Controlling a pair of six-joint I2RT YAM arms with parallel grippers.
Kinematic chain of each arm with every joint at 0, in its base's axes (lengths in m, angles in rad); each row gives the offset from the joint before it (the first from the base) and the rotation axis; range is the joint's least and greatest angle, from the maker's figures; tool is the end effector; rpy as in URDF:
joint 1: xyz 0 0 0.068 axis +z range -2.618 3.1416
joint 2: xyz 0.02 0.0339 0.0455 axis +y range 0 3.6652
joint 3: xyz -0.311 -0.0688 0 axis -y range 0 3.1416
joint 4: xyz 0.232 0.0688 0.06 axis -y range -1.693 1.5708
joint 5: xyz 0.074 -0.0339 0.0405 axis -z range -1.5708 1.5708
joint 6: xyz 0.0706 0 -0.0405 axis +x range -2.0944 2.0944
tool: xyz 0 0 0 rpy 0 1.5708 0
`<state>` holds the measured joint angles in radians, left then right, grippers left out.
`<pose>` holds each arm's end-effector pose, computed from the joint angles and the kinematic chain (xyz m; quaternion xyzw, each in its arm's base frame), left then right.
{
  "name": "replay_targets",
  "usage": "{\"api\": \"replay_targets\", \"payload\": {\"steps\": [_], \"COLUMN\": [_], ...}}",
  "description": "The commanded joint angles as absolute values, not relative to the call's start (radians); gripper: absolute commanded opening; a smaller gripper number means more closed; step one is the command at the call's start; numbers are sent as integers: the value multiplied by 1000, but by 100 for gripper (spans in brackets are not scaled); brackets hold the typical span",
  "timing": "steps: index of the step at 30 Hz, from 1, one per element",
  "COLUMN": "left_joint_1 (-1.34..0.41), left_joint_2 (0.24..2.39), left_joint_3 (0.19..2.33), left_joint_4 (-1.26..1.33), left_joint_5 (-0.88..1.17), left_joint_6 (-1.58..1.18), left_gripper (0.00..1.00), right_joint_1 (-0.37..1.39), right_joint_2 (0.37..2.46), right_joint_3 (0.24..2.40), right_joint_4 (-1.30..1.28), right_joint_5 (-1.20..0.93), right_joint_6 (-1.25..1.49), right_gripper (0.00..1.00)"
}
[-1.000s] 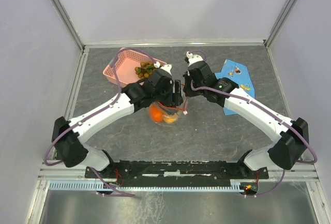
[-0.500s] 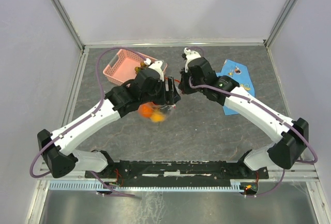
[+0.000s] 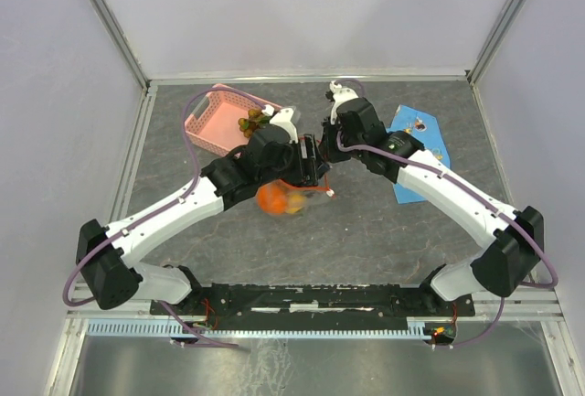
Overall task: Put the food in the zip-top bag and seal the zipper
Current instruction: Place the fake fruit in the zipper food storage bag.
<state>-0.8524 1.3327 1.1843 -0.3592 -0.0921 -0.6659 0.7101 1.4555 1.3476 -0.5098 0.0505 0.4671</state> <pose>0.2096 -0.2299 0.3706 0.0569 0.8595 -0.3198 0.3946 0.2595 0.2184 0.3734 -0.0962 0.8832 0.2359 0.3939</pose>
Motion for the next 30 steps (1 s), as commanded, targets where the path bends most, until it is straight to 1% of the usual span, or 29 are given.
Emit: {"api": "replay_targets", "payload": {"steps": [1, 8, 13, 17, 22, 24, 26, 30], "left_joint_1": [-845, -845, -845, -845, -845, -845, -845, -845], "left_joint_2": [1312, 1209, 1149, 1113, 1095, 1111, 1131, 1185], "left_joint_3": [1181, 1197, 1208, 1240, 1280, 1292, 1295, 1303], "left_joint_4": [-90, -52, -74, -225, -488, -574, -624, -632], "left_joint_5": [-121, -50, -11, -65, -216, -274, -277, -234], "left_joint_6": [-756, -744, -748, -739, -736, -733, -730, -730], "left_gripper": [76, 76, 76, 74, 66, 64, 63, 62], "right_joint_1": [729, 728, 728, 728, 728, 728, 728, 729], "right_joint_2": [1424, 1405, 1408, 1400, 1378, 1376, 1378, 1382], "right_joint_3": [1344, 1365, 1382, 1386, 1395, 1398, 1399, 1404], "right_joint_4": [-482, -542, -561, -577, -606, -607, -607, -603], "right_joint_5": [-17, 107, 127, 168, 234, 241, 235, 218], "right_joint_6": [483, 451, 431, 433, 420, 417, 416, 416], "right_gripper": [2, 2, 2, 2, 2, 2, 2, 2]}}
